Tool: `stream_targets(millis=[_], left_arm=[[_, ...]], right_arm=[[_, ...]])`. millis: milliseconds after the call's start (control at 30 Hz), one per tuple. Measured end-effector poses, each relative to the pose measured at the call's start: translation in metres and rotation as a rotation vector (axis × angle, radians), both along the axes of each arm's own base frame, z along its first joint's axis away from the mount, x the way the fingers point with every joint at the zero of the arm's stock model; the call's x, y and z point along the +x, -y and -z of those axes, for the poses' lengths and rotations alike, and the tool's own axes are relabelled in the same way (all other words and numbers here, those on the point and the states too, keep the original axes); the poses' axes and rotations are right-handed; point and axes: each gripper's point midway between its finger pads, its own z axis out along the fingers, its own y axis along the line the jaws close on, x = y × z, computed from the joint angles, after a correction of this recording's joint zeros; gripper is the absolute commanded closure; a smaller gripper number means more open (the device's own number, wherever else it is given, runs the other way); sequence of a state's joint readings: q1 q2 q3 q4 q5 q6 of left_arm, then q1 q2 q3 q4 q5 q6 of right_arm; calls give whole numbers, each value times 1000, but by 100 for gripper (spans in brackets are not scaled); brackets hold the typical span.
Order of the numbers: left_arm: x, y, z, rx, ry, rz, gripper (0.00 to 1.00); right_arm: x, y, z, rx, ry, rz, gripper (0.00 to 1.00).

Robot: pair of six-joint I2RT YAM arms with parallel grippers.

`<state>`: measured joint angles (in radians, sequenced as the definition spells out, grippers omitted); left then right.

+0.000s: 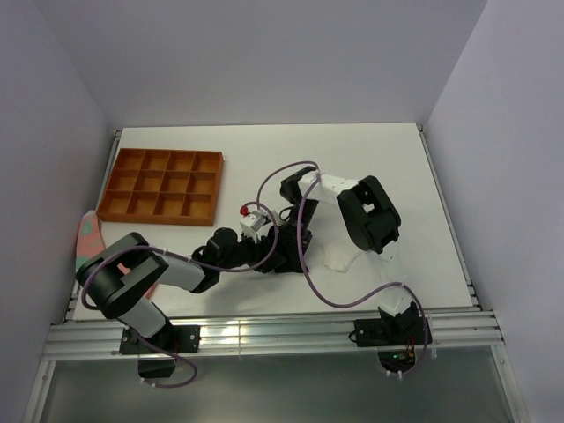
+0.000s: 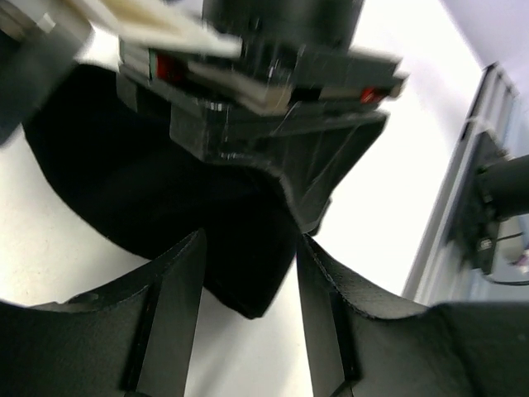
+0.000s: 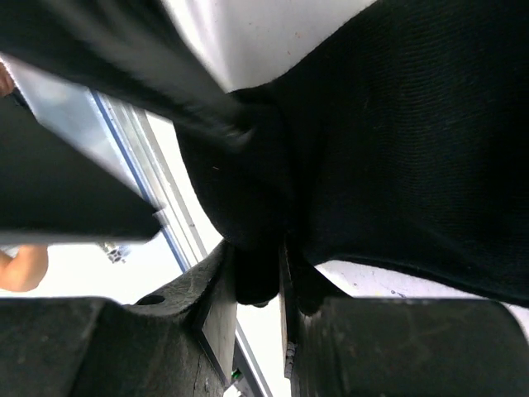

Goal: Roll the socks
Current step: Roll the sock at the center of the board.

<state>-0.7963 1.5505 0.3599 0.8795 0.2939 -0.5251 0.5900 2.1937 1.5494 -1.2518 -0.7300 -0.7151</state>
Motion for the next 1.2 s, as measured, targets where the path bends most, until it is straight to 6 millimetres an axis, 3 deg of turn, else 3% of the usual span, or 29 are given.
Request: stream_targets(millis=[200, 867, 967, 1200], left_arm=[[-3, 2, 21, 43, -23, 13, 47], [-4, 16, 26, 15, -21, 58, 48], [-5, 17, 26, 11, -27, 58, 56], [-8, 23, 24, -22, -40, 63, 97]], right_arm=[[0, 0, 1, -12, -27, 4, 93], [0, 0, 1, -23, -39, 19, 91], [0, 0, 1, -28, -39, 24, 87], [1, 0, 3, -59, -45, 60, 65]])
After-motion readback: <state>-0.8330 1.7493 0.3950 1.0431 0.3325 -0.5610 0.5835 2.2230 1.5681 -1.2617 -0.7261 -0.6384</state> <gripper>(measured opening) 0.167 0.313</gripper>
